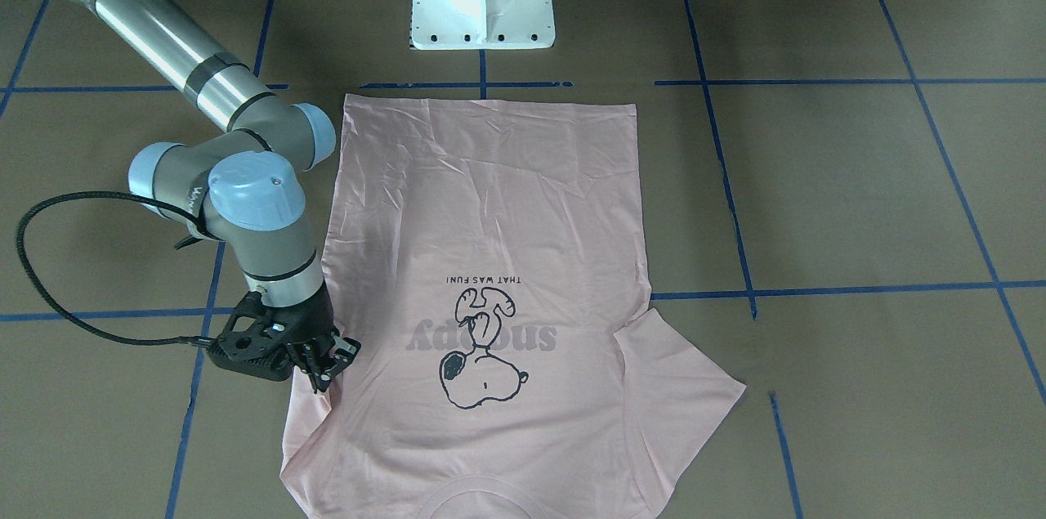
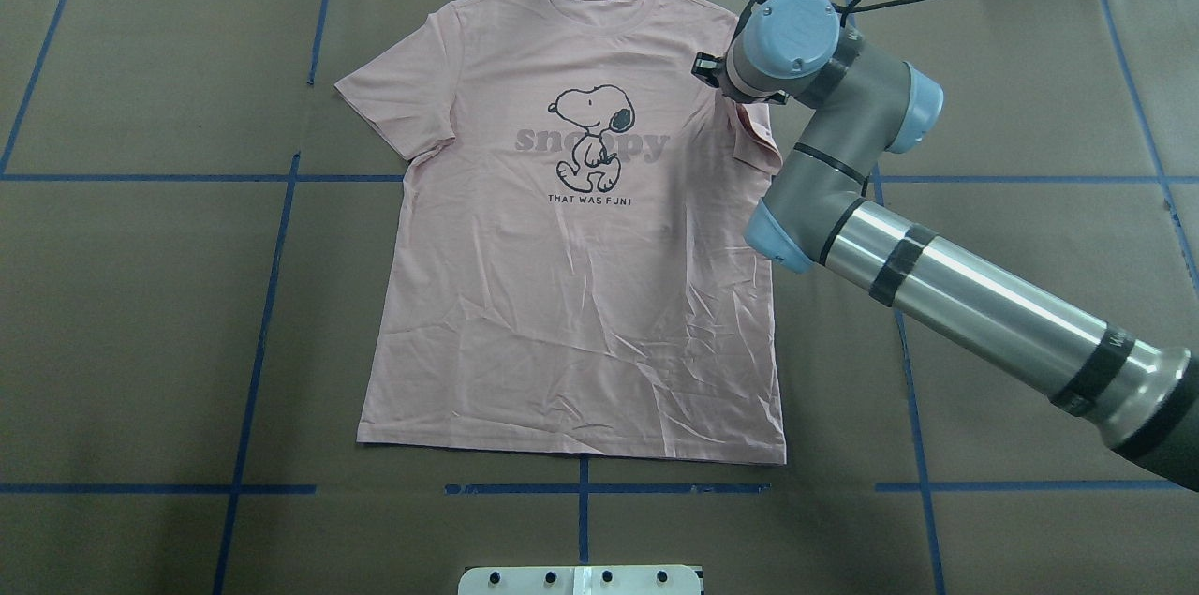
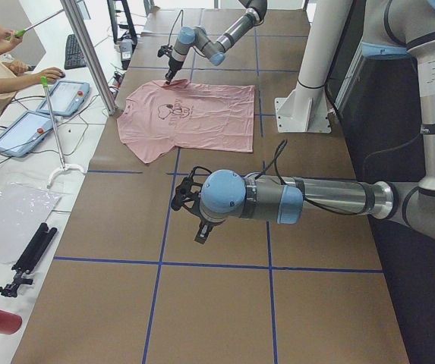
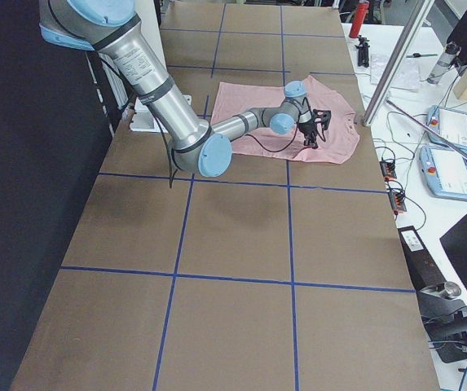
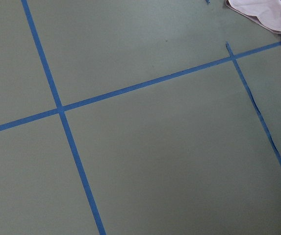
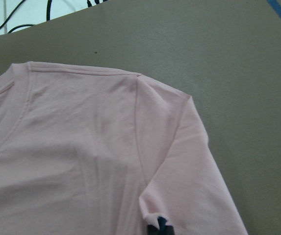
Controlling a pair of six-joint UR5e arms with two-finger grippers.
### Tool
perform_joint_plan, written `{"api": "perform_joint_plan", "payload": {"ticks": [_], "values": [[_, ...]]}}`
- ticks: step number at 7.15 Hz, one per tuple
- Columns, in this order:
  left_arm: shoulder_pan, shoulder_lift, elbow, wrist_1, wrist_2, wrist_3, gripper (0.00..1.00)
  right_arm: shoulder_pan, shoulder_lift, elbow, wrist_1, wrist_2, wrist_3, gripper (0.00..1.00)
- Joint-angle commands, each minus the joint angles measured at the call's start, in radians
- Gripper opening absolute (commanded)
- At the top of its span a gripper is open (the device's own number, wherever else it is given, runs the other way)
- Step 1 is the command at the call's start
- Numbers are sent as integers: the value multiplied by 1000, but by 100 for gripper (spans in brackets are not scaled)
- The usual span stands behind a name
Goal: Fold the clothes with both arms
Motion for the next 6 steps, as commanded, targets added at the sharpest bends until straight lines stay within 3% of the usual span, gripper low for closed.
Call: {"api": "perform_joint_plan", "payload": {"ticks": [1, 2, 3, 4, 5, 6], "values": [[3, 5, 9, -1, -57, -1, 100, -6, 112, -146, 3, -40, 11, 60], [3, -1, -3, -3, -87, -3, 100, -6, 133, -160, 4, -62, 11, 100], [12, -59, 9, -9, -86, -65, 100, -4, 136, -149, 8, -56, 11, 100], [18, -132, 12, -68, -66, -242, 100, -1, 107, -66, 13, -48, 16, 100], [89, -211, 55, -210, 32, -393, 100, -1, 1, 79, 14, -13, 13, 100], [177, -287, 131, -360, 190, -552, 100, 0, -58, 183, 16, 84, 17, 100]]}}
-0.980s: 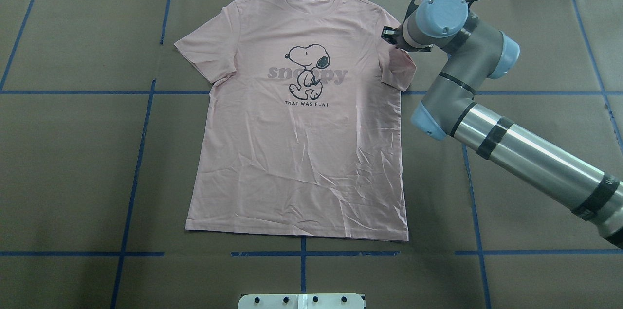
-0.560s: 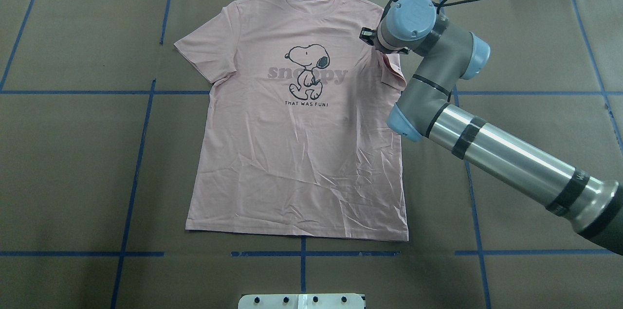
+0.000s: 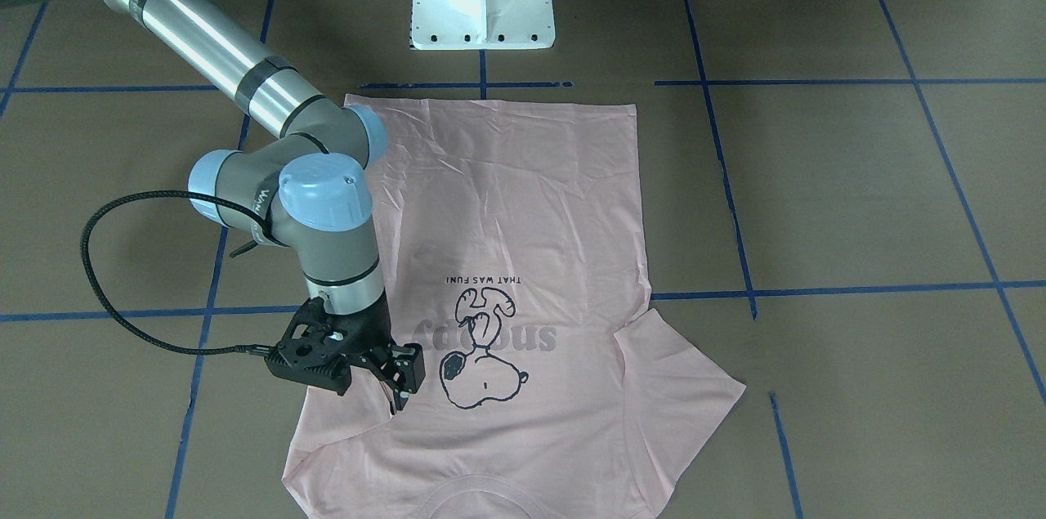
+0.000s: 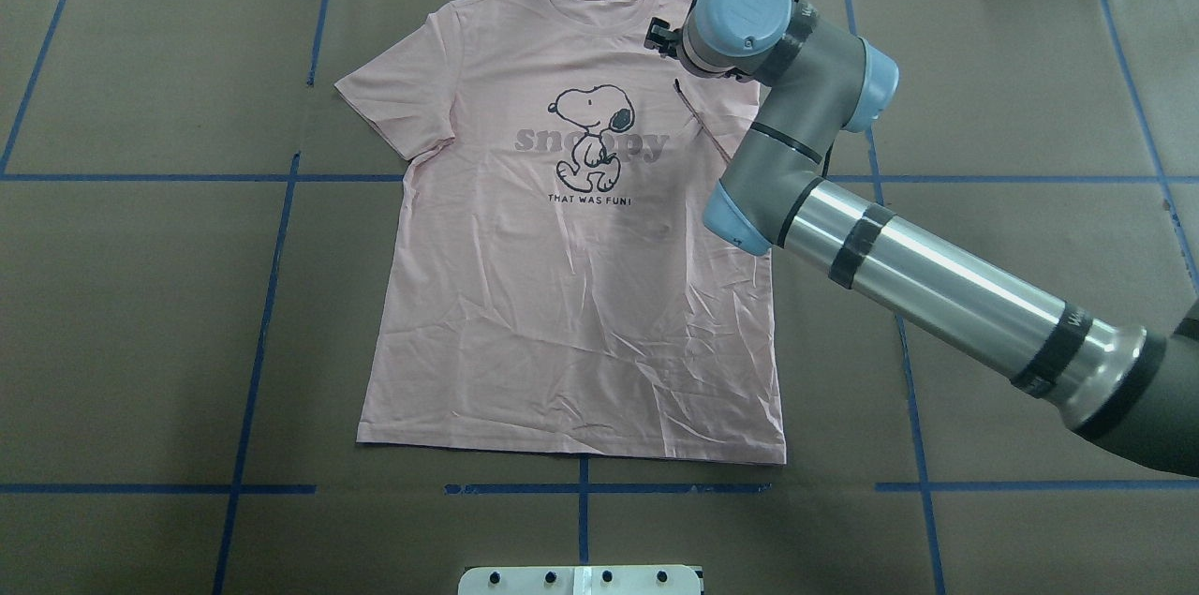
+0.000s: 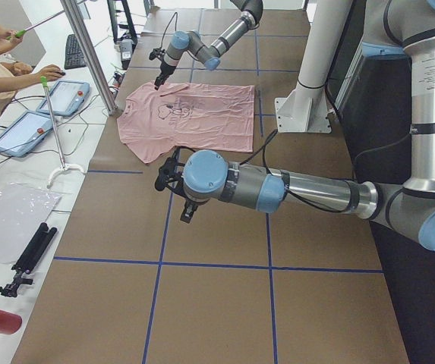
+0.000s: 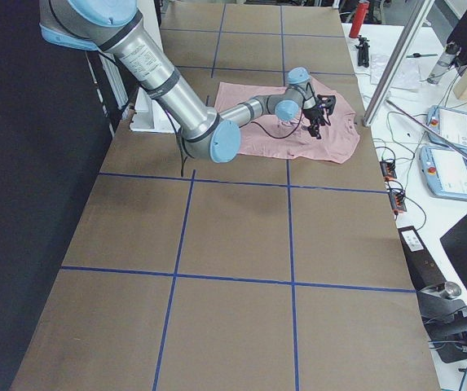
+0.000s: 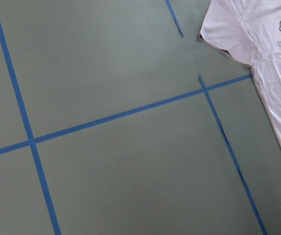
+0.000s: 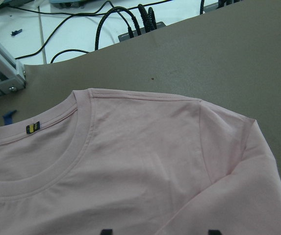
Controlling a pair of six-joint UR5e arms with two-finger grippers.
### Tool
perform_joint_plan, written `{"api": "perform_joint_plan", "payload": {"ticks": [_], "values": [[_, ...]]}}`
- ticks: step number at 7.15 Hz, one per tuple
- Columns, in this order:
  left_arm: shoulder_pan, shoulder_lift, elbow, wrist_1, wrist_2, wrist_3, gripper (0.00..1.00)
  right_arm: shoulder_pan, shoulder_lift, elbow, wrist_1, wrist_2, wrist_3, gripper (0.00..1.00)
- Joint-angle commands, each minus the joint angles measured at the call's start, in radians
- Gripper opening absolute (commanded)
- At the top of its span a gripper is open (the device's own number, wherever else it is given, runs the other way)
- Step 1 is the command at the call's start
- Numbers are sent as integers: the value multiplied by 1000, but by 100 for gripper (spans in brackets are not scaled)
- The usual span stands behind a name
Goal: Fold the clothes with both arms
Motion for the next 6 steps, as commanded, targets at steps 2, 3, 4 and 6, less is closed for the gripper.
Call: {"api": "perform_joint_plan", "payload": {"ticks": [2, 3, 4, 6], "values": [[367, -279, 259, -332, 327, -481, 100, -5, -239, 370, -1, 161, -15, 100], [460, -413, 337, -336, 360, -707, 100, 29, -323, 521, -10, 232, -27, 100], [538, -510, 419, -360, 416, -814, 100, 28, -481, 657, -4, 225, -29, 100], [571, -671, 749, -579, 498, -816, 96, 23, -487, 668, -8, 240, -28, 100]]}}
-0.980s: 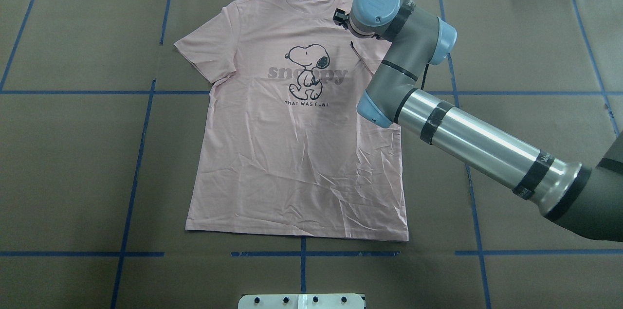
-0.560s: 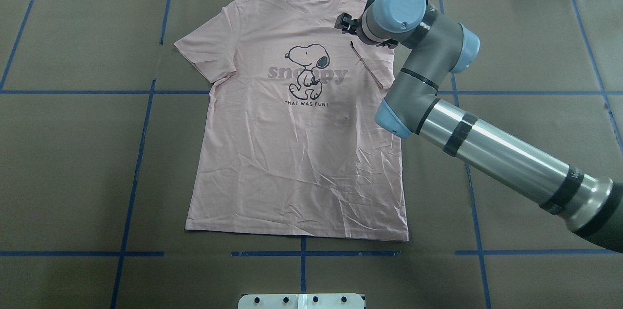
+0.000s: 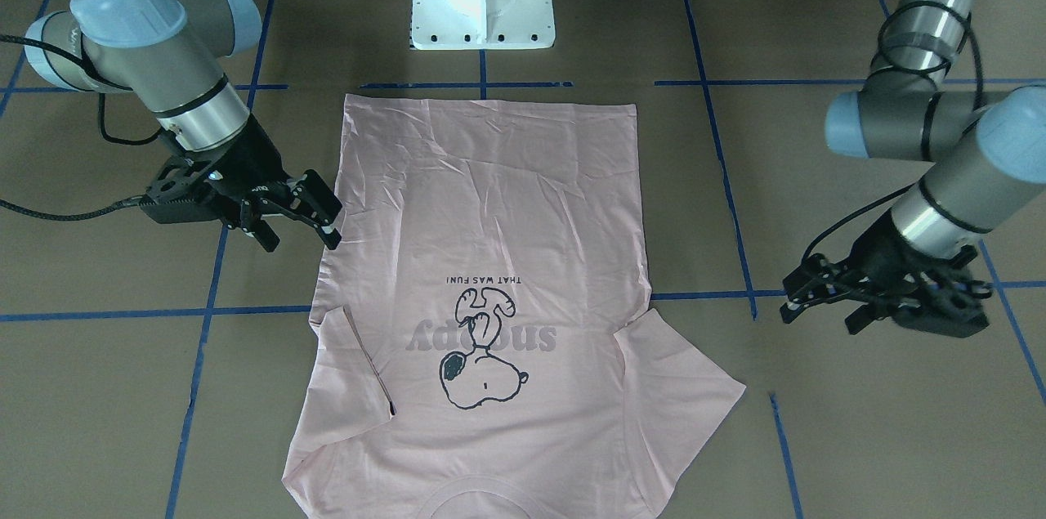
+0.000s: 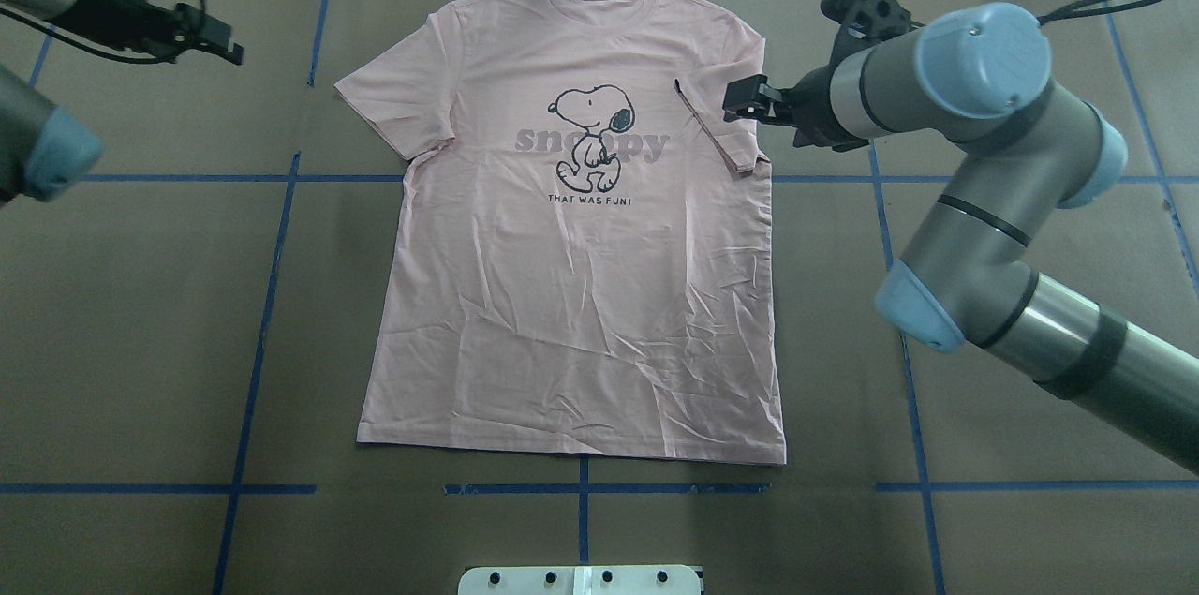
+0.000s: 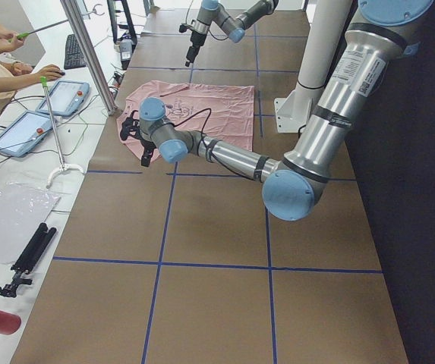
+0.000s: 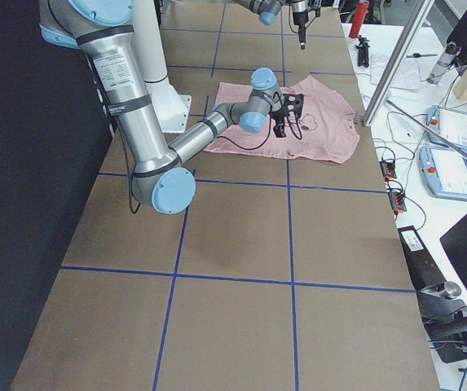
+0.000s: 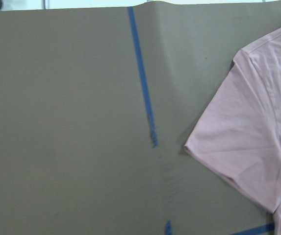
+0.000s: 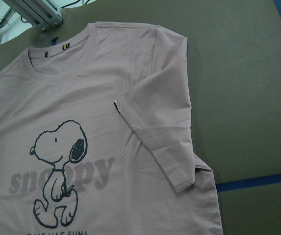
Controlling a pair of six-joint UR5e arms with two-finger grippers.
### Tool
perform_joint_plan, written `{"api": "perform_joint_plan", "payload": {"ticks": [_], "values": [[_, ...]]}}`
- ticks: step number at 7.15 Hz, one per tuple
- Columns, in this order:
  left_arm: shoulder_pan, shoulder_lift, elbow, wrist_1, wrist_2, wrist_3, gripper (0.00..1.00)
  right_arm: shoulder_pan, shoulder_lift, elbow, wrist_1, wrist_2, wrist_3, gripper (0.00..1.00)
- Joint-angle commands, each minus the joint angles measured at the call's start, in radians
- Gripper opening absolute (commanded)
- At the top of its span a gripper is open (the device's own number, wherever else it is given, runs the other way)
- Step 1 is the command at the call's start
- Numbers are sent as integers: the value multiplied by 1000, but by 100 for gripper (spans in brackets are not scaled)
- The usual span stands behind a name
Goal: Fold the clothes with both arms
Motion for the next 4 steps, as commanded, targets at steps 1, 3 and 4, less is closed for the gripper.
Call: {"api": "perform_joint_plan", "payload": {"ticks": [1, 3, 4], "values": [[59, -141, 279, -147, 86, -23, 89, -7, -31, 21, 5, 26, 0, 100], [121, -155, 294, -156, 201, -24, 81, -35, -26, 10, 4, 32, -3, 100], [130, -156, 314, -177, 205, -23, 74, -35, -26, 19, 8, 36, -1, 100]]}}
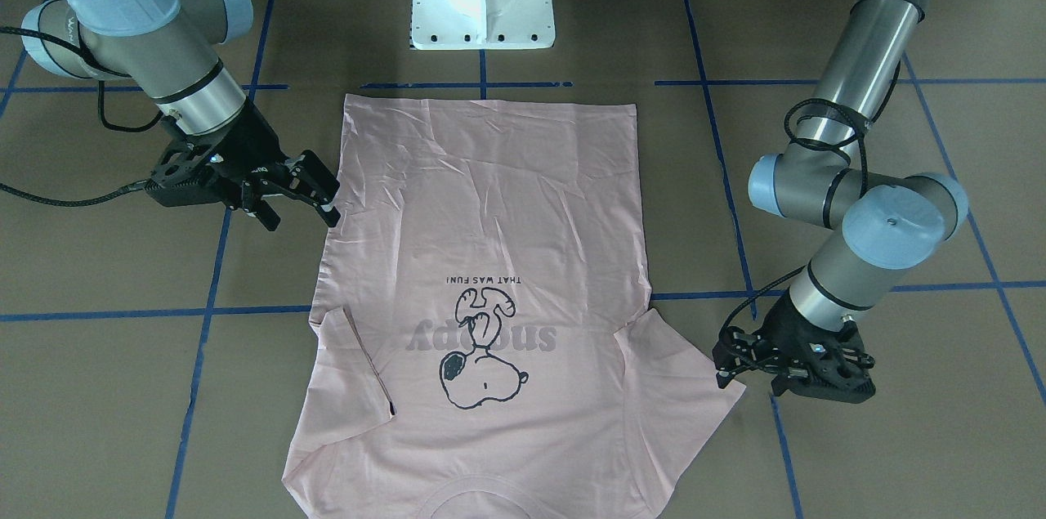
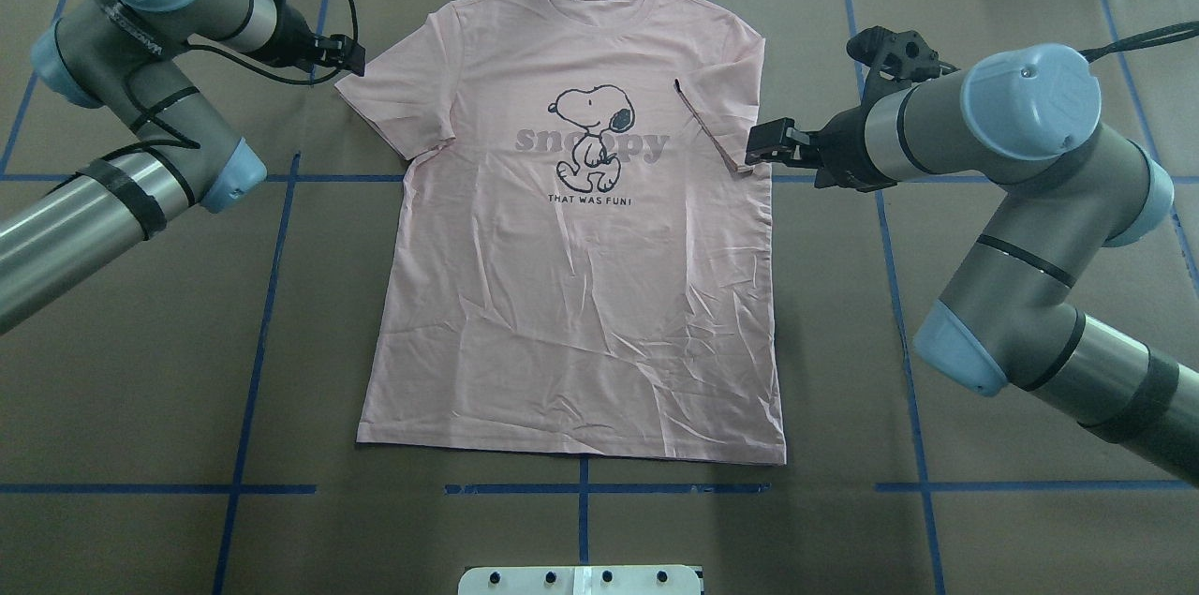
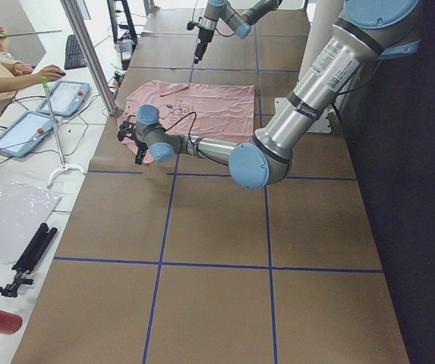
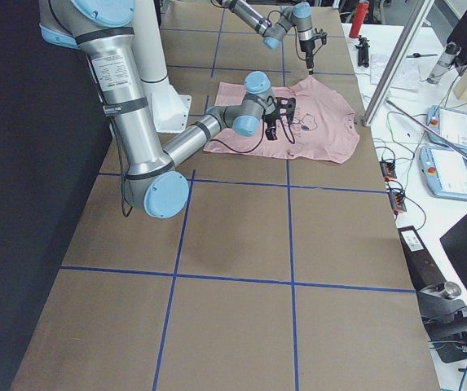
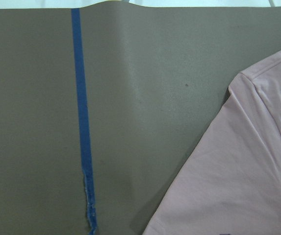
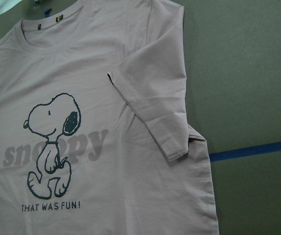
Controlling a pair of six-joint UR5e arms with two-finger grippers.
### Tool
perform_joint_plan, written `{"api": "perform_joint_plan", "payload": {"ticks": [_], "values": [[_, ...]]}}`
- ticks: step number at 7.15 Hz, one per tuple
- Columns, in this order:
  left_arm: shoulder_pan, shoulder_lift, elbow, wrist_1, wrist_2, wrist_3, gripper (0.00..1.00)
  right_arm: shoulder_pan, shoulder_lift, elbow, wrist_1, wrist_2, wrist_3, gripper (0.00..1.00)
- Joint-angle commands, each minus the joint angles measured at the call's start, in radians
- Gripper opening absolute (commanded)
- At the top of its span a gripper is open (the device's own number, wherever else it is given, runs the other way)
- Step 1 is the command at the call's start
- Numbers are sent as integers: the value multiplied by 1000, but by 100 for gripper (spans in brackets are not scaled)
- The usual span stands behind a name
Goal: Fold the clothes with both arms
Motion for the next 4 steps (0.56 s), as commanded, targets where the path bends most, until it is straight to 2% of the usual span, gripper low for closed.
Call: {"api": "perform_joint_plan", "payload": {"ticks": [1, 3, 4], "values": [[24, -5, 44, -48, 34, 2, 69, -3, -5, 12, 4, 13, 2, 100], [24, 1, 45, -48, 36, 2, 57, -6, -2, 9, 4, 15, 0, 100], [24, 1, 47, -48, 36, 2, 24, -6, 1, 13, 4, 10, 3, 100]]}}
